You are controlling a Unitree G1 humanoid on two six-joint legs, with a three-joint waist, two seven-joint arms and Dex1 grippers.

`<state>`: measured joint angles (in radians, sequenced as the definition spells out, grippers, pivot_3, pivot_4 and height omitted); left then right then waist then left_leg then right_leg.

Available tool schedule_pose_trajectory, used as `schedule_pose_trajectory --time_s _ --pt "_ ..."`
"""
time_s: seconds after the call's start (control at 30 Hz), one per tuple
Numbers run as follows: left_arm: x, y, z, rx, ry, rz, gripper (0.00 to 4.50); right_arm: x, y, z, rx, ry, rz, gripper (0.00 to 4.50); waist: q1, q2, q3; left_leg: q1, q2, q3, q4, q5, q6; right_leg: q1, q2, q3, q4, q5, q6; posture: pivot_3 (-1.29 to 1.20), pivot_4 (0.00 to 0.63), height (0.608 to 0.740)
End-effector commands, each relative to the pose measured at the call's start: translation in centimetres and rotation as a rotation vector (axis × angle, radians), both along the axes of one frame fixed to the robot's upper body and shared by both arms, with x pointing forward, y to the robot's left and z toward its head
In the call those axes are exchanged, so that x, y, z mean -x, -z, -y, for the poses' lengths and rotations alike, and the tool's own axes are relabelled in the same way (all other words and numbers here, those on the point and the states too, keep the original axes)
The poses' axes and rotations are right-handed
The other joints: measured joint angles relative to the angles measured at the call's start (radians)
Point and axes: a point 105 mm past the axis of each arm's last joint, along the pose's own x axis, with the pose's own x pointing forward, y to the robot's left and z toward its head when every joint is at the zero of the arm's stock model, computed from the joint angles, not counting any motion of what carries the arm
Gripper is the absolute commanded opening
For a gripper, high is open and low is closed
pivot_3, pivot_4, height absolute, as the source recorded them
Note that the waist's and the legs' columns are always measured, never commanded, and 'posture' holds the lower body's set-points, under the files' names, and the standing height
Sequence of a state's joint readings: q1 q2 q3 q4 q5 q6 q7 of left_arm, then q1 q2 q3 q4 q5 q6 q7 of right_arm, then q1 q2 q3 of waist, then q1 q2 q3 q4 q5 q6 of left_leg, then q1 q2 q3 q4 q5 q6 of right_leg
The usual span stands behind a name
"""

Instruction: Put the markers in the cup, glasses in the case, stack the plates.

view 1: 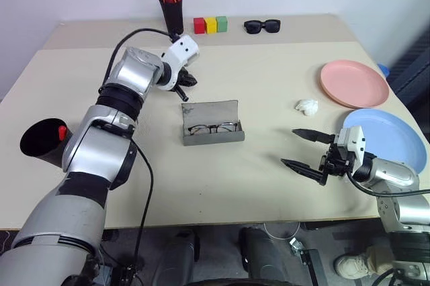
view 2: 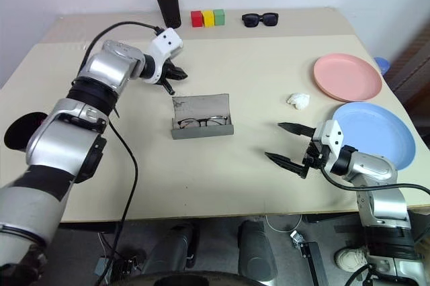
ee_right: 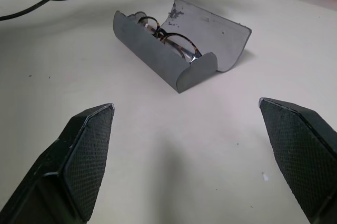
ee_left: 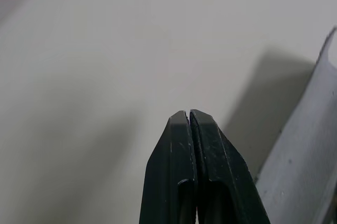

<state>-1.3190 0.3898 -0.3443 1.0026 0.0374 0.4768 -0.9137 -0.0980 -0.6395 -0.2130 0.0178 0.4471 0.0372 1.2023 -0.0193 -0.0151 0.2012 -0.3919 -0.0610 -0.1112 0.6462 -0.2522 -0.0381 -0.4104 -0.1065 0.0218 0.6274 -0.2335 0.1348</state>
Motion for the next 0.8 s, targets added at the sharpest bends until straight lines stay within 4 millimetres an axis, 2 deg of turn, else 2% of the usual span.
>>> schedule_pose_trajectory --time_s 0.03,0.3,0.5,0.67,0.8 --pt "0.2 -2.3 1.2 0.03 0.052 0.01 0.02 0.1 -1.0 0.2 -0.02 0.009 0.05 4.5 0.002 -0.001 0.0 0.0 0.0 0.0 0.0 0.0 0.0 0.0 0.0 0.0 0.0 0.0 0.0 0.0 0.15 0.74" --pt "1.7 0.6 2.0 0.031 0.12 -0.165 0.02 0.0 -1.2 -0.3 -0.018 0.007 0.053 4.5 0.001 -0.001 0.0 0.0 0.0 0.0 0.0 0.0 0.0 0.0 0.0 0.0 0.0 0.0 0.0 0.0 0.15 0.74" --pt "2.6 2.1 2.4 0.018 0.156 -0.238 0.02 -0.3 -1.9 -0.9 -0.021 0.001 0.063 4.5 0.001 -0.001 0.0 0.0 0.0 0.0 0.0 0.0 0.0 0.0 0.0 0.0 0.001 0.0 0.0 0.0 0.15 0.74" --pt "3.8 1.9 2.9 0.03 0.205 -0.278 0.02 -0.5 -2.3 -1.3 -0.02 -0.003 0.066 4.5 0.002 -0.001 0.0 0.0 0.0 0.0 0.001 0.0 0.0 0.0 0.0 0.0 0.001 0.0 0.0 0.0 0.15 0.74" --pt "4.5 0.4 3.1 0.072 0.237 -0.236 0.02 -0.9 -2.6 -1.7 -0.022 -0.004 0.069 4.5 0.001 -0.001 0.0 0.0 0.0 -0.001 0.0 0.0 0.0 0.0 0.0 0.0 0.001 0.0 0.0 0.0 0.15 0.74"
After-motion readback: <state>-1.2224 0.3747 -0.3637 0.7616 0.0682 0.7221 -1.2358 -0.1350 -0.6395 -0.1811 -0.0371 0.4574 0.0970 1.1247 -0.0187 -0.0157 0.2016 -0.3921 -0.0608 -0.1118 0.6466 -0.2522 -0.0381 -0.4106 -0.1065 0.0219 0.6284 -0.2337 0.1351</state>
